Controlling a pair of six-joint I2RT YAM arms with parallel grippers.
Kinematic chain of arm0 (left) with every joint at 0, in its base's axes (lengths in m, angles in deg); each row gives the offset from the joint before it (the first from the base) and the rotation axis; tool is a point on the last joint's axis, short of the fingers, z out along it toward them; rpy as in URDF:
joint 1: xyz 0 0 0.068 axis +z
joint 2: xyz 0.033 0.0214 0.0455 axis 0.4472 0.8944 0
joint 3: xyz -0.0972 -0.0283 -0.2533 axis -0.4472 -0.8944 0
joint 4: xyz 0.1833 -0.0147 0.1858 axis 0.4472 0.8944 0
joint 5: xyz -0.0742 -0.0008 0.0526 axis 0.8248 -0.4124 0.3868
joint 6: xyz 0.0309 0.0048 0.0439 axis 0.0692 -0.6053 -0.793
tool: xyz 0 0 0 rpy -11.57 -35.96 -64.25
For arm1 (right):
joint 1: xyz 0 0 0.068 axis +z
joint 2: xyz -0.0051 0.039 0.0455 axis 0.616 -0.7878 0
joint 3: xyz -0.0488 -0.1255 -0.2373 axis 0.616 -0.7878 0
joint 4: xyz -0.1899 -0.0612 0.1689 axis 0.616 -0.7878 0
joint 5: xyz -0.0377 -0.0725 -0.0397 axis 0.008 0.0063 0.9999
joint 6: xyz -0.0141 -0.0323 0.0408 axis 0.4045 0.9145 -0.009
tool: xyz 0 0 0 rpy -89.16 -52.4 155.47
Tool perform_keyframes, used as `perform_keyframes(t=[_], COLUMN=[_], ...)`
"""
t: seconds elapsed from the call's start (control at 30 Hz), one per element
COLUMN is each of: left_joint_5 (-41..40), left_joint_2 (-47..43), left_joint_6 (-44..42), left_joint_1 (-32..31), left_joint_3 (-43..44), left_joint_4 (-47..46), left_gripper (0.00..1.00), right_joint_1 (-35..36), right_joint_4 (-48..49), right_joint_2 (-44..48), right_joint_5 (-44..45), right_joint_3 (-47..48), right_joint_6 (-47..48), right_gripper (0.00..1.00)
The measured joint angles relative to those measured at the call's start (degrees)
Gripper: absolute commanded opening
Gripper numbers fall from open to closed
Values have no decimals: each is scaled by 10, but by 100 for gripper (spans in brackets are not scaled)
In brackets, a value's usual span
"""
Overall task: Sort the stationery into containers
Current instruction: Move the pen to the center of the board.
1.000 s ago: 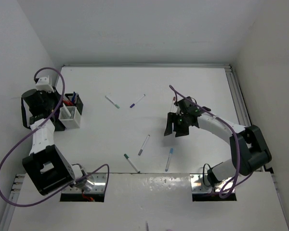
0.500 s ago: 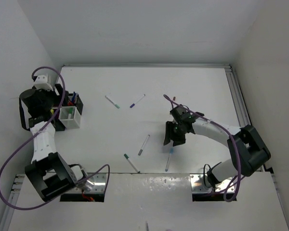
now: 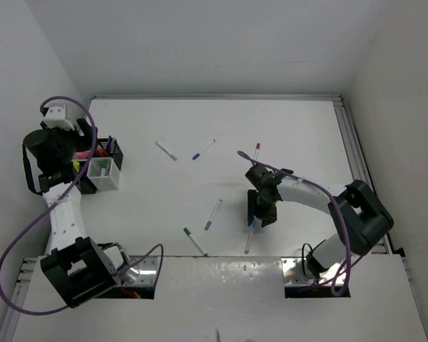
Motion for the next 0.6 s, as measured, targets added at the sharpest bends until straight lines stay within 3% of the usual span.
perform_keyframes(t=[0.17, 0.3, 0.4, 0.47, 0.6], left_joint_5=[0, 2, 3, 5, 9], left_joint_2=[0, -3, -3, -2, 9], left_joint_6=[12, 18, 22, 26, 33], left_joint_1=[2, 4, 5, 5, 5], left_joint_3=[0, 0, 0, 0, 4], left_joint_4=[-6, -9, -13, -17, -25], left_gripper=[76, 76, 76, 76, 76], right_joint_1=[17, 17, 17, 16, 6], right_joint_4=[0, -7, -11, -16, 2], right_joint_2=[-32, -58, -70, -85, -111], right_joint_5=[0, 3, 10, 20, 54], right_joint_3=[0, 6, 18, 36, 82], right_joint_6=[-1, -3, 1, 15, 70], right_gripper=[42, 18, 13, 2, 0])
